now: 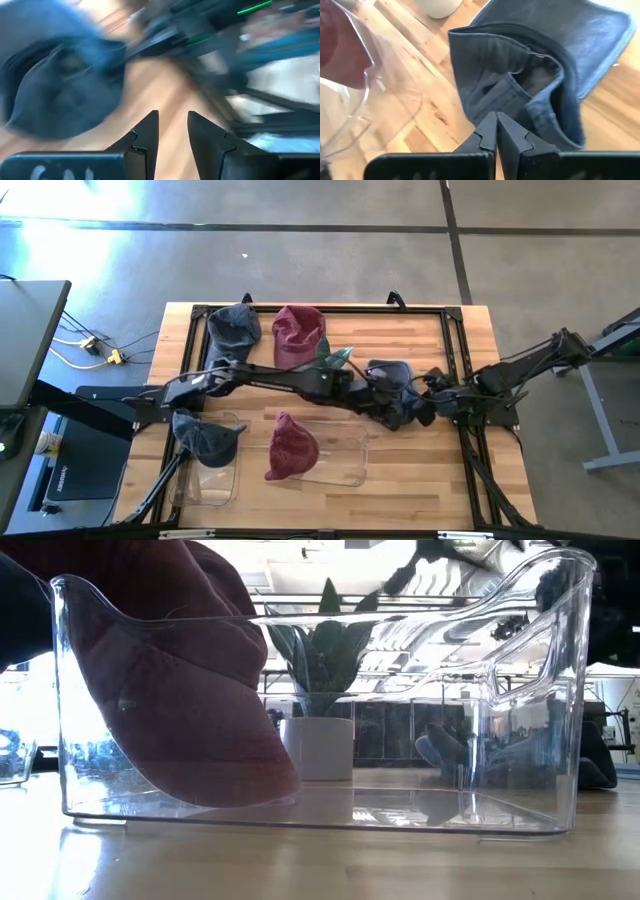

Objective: Pick & Place hat
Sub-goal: Put the right blue cap into the left transparent bin

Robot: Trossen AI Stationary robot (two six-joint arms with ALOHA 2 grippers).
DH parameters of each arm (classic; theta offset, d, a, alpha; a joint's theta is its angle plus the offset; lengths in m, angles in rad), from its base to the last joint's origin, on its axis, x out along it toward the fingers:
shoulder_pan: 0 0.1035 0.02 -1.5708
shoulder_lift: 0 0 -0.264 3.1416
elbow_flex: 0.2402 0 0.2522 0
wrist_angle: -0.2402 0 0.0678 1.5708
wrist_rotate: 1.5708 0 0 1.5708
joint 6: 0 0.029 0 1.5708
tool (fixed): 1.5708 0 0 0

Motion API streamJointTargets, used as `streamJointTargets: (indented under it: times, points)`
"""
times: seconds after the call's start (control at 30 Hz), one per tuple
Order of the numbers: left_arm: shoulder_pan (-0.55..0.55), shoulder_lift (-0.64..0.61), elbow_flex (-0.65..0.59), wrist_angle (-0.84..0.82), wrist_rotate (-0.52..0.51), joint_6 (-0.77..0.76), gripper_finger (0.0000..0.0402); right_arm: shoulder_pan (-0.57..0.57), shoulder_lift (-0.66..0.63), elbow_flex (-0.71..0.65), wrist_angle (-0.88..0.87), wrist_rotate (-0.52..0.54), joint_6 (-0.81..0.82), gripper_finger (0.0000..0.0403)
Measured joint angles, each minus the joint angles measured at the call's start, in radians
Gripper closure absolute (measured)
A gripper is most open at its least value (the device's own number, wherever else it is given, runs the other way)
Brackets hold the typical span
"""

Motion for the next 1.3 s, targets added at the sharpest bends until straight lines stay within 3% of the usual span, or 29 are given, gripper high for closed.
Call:
streamJointTargets:
  times: [0.07,0.17,0.4,0.6,0.8,1.03,1.3]
  points:
    - [0.006,0.017,-0.013,-0.065,-0.012,-0.032,0.0304,0.009,-0.005,0.0,-0.028,0.008,-0.022,0.04]
    - [0.024,0.048,0.002,0.002,-0.026,-0.068,0.0315,0.009,-0.004,0.0,-0.038,0.013,-0.065,0.0398]
    - [0.035,0.118,0.001,0.042,-0.015,-0.104,0.0394,0.009,0.009,0.0,-0.035,-0.004,-0.13,0.04]
    - [0.033,0.149,-0.003,0.01,-0.002,-0.096,0.0396,0.008,0.022,-0.038,-0.005,-0.028,-0.185,0.0401]
    - [0.034,0.169,-0.006,-0.04,-0.014,-0.104,0.04,0.005,0.021,-0.196,0.139,-0.034,-0.092,0.0402]
    - [0.034,0.197,-0.005,-0.176,-0.061,-0.141,0.0401,0.005,0.031,-0.381,0.451,-0.016,0.006,0.0402]
    - [0.026,0.211,-0.004,-0.318,-0.068,-0.188,0.0401,0.006,0.034,-0.412,0.401,-0.056,0.14,0.0402]
